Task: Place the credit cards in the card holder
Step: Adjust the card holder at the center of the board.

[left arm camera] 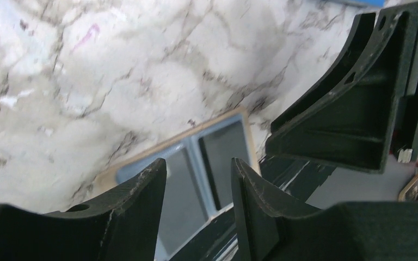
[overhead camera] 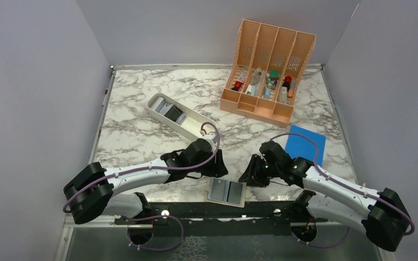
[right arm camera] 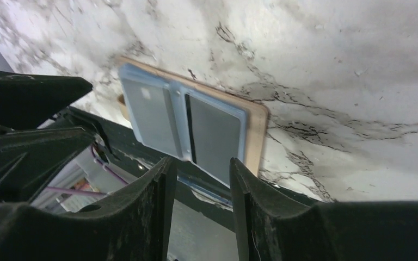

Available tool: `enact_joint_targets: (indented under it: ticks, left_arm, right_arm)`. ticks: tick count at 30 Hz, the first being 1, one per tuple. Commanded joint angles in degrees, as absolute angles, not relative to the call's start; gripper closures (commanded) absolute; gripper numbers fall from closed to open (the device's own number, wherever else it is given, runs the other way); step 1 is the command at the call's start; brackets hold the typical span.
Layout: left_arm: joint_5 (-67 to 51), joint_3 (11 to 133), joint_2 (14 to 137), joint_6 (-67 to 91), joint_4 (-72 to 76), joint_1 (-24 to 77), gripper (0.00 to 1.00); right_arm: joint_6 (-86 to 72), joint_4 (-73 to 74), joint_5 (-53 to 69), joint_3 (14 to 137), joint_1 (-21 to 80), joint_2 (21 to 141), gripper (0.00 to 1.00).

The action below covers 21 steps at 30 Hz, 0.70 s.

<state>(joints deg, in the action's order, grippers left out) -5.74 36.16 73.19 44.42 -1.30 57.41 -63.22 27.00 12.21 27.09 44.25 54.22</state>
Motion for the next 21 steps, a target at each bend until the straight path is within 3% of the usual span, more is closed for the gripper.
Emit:
enact_joint_targets:
  ticks: [1,12,21]
  left_arm:
    - [-5.07,31.6,69.46,44.01,-5.54,58.18,0.49]
    - [-5.9,28.19,69.82,44.97,-6.97,59.34,0.48]
    - [-5.87,26.68,73.27,46.93,-2.12,60.26,0.66]
  right_arm:
    - [-61.8,20.16,19.8,21.94,44.9,54.24,0.54]
    - [-63.14,11.62,22.02,17.0,45.16,57.65,0.57]
    - [-59.74,8.67,18.26,18.16,45.17,60.71,0.66]
